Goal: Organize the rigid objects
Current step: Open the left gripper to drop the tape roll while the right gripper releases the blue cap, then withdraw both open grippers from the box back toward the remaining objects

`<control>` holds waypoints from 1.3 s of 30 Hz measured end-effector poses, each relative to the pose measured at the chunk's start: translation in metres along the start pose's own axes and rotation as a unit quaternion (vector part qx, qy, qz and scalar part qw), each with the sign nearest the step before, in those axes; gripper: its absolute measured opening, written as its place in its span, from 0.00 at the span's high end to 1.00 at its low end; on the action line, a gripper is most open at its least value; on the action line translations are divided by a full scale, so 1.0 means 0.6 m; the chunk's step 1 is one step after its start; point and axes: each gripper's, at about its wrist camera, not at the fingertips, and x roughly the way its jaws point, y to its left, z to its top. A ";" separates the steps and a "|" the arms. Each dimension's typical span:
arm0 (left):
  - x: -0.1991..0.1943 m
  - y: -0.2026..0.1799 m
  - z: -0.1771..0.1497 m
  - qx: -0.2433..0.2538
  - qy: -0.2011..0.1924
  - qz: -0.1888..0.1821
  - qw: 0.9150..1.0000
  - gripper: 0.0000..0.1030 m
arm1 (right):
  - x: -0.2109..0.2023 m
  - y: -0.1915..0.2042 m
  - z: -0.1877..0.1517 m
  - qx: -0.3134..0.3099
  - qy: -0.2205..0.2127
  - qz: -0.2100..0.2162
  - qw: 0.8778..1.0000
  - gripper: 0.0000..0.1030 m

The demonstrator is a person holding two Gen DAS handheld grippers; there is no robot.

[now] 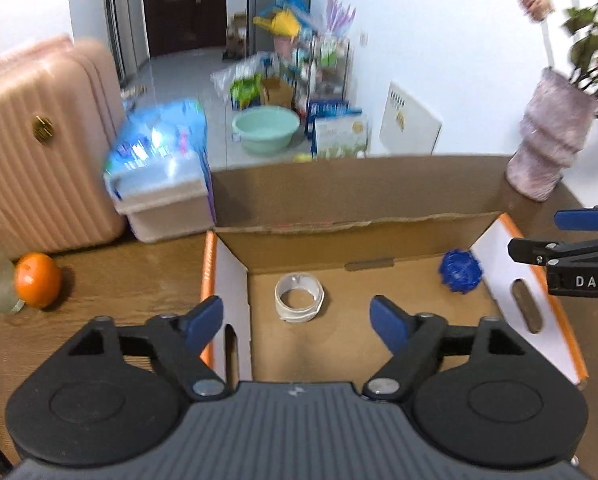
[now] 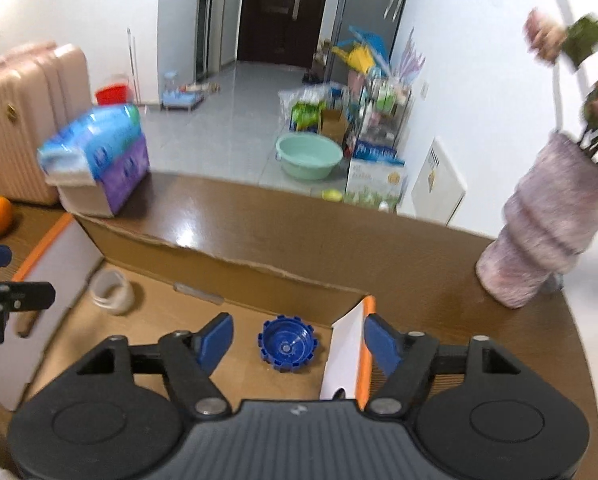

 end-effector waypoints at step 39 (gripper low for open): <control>-0.399 -0.005 -0.430 0.027 -0.309 0.021 0.950 0.00 | -0.408 0.116 -0.401 0.076 -0.305 0.021 0.949 0.00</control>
